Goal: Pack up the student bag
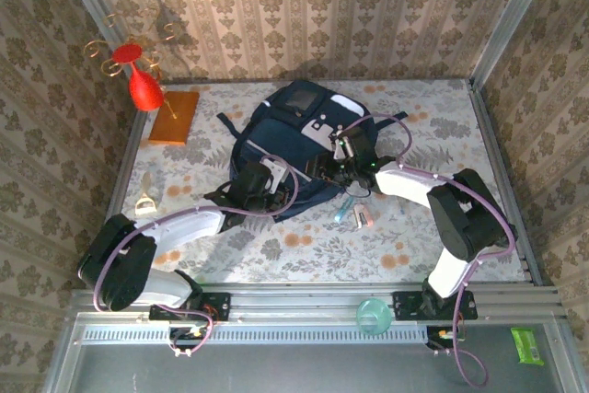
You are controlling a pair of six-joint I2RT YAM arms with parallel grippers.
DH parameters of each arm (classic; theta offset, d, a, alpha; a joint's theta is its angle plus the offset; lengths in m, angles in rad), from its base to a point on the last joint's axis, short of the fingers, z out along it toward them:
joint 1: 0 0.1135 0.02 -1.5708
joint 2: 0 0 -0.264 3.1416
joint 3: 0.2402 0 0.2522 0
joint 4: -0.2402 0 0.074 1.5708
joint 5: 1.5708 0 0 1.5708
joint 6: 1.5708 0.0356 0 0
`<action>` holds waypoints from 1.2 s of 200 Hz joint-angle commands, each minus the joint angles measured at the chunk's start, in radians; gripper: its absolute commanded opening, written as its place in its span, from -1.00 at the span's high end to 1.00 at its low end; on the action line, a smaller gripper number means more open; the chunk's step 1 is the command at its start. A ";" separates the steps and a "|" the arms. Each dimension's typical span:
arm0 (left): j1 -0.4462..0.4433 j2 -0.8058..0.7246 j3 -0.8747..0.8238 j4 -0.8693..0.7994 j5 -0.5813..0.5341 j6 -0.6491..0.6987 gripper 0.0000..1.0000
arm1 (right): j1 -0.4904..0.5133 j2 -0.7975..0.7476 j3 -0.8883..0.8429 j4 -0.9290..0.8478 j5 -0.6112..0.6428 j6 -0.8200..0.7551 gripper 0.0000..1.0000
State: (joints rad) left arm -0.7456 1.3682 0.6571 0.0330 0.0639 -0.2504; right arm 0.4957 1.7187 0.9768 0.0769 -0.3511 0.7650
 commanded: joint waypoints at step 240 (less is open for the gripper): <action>0.053 -0.178 -0.027 -0.077 0.060 -0.023 0.31 | -0.127 0.012 0.143 -0.221 -0.117 -0.213 1.00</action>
State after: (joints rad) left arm -0.6525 1.2297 0.6239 -0.0914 0.0406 -0.2188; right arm 0.3710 1.7283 1.1099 -0.1841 -0.4419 0.5709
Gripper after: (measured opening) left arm 0.256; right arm 0.070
